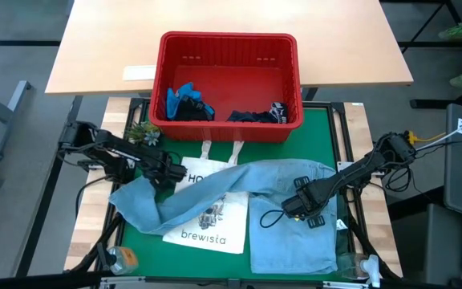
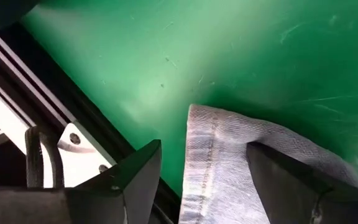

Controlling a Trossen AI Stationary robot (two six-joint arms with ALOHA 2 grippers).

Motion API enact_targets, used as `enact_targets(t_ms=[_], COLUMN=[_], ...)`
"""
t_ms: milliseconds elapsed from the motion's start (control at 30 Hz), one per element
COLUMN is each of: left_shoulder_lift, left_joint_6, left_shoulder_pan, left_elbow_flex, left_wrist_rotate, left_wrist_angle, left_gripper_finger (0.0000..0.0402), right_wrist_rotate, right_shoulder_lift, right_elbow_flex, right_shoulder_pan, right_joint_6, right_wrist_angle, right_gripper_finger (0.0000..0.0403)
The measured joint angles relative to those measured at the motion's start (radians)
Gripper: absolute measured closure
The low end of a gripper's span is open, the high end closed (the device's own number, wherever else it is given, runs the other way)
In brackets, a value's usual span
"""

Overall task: Fold Laundry from Bin
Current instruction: Fold the light blue jeans

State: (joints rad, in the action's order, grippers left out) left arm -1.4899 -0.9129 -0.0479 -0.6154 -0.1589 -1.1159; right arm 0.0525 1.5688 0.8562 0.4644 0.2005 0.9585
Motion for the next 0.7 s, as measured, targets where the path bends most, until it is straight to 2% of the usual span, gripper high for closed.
enact_targets(t_ms=[333,700], left_shoulder_lift=[0.0,-0.002], left_joint_6=[0.0,0.058], left_shoulder_pan=[0.0,0.0], left_elbow_flex=[0.011,0.014], left_wrist_rotate=[0.034,0.061], left_wrist_angle=[0.03,0.068], left_gripper_finger=[0.0191,0.0252], right_wrist_rotate=[0.0,-0.001], right_shoulder_lift=[0.0,0.0], right_elbow_flex=[0.0,0.0], right_shoulder_pan=[0.0,0.0], right_joint_6=[0.0,0.0], right_wrist_angle=[-0.002,-0.009], right_gripper_finger=[0.0228,0.0228])
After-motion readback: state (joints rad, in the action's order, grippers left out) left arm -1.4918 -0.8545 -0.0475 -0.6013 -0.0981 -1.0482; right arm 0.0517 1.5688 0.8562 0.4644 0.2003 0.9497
